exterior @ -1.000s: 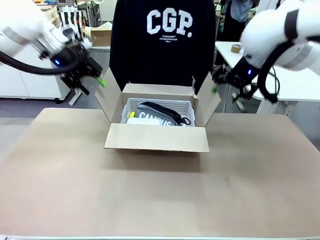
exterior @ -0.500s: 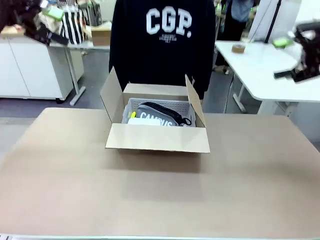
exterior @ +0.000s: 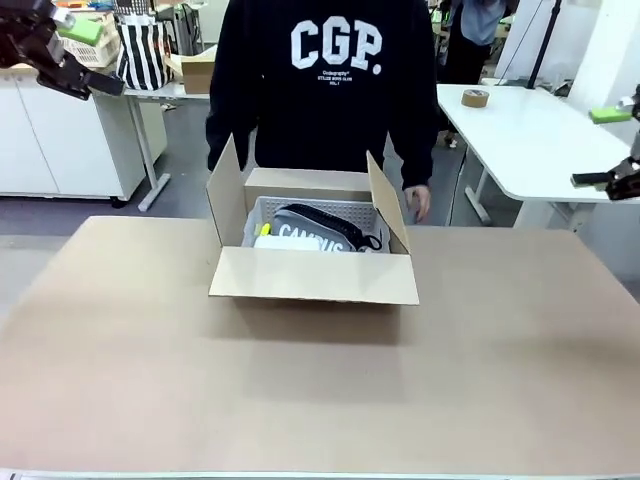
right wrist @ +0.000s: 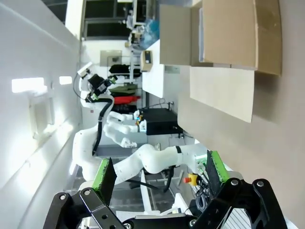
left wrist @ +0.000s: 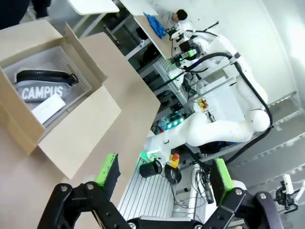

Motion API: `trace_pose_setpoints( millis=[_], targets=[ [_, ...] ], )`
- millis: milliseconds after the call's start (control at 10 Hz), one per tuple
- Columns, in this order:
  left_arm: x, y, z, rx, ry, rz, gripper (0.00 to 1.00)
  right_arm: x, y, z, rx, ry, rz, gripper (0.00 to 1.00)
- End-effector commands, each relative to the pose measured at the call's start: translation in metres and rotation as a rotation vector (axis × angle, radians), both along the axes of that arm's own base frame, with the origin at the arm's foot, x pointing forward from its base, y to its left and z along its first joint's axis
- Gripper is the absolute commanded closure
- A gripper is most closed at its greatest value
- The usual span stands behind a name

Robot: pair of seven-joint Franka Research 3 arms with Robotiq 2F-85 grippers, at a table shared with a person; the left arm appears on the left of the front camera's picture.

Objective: Pack the gift set into the box.
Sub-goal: Lift both hands away from the flaps of the Package Box, then press and hold the closed box until the human finishes sealing it.

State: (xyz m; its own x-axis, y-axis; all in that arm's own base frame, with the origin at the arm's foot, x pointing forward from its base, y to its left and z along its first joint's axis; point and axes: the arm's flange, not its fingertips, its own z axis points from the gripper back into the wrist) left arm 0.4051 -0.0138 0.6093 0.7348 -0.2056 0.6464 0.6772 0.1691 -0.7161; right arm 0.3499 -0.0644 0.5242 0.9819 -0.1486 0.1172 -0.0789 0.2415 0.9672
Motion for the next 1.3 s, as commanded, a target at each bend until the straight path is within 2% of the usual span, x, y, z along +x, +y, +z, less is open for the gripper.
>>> trace_pose_setpoints(
  millis=[0,1200],
  targets=[
    [-0.0007,0.0025,0.0029,0.007,0.006,0.017,0.0,-0.0006,0.0019,0.0102,0.01,-0.035,0.01,0.0],
    [-0.0007,0.0025,0.0029,0.007,0.006,0.017,0.0,-0.0006,0.0019,0.0102,0.01,-0.035,0.01,0.0]
  ],
)
